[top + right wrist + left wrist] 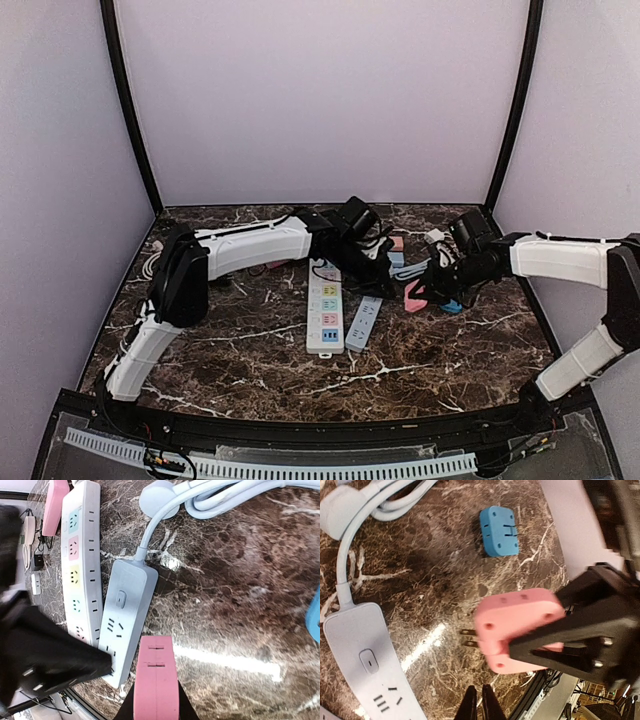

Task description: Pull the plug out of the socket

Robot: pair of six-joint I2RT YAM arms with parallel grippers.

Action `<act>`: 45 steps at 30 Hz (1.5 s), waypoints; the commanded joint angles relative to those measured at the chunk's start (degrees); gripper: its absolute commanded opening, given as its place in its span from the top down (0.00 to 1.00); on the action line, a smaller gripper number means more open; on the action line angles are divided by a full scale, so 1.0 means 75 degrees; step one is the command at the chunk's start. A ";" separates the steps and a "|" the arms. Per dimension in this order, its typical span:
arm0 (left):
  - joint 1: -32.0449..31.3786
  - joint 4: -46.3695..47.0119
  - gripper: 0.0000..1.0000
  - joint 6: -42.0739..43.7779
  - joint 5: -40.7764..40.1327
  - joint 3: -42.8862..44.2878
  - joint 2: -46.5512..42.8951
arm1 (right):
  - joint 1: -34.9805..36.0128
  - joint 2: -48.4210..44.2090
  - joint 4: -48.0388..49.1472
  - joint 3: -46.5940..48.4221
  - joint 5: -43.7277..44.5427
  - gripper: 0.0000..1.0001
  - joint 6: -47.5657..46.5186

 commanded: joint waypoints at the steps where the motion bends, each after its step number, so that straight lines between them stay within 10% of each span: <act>1: 0.0114 0.0090 0.94 0.0102 -0.0363 -0.0257 -0.1125 | -0.0016 0.0530 0.1043 -0.0059 -0.0531 1.00 -0.0042; 21: 0.0766 0.0637 0.94 -0.0170 -0.0957 -0.2660 -0.2808 | -0.0383 0.1562 0.2041 -0.0802 -0.0790 1.00 -0.0009; 45: 0.1549 0.0494 0.92 -0.0281 -0.2533 -0.4515 -0.4382 | -0.0392 0.0610 0.0475 -0.0417 0.0604 0.43 -0.0610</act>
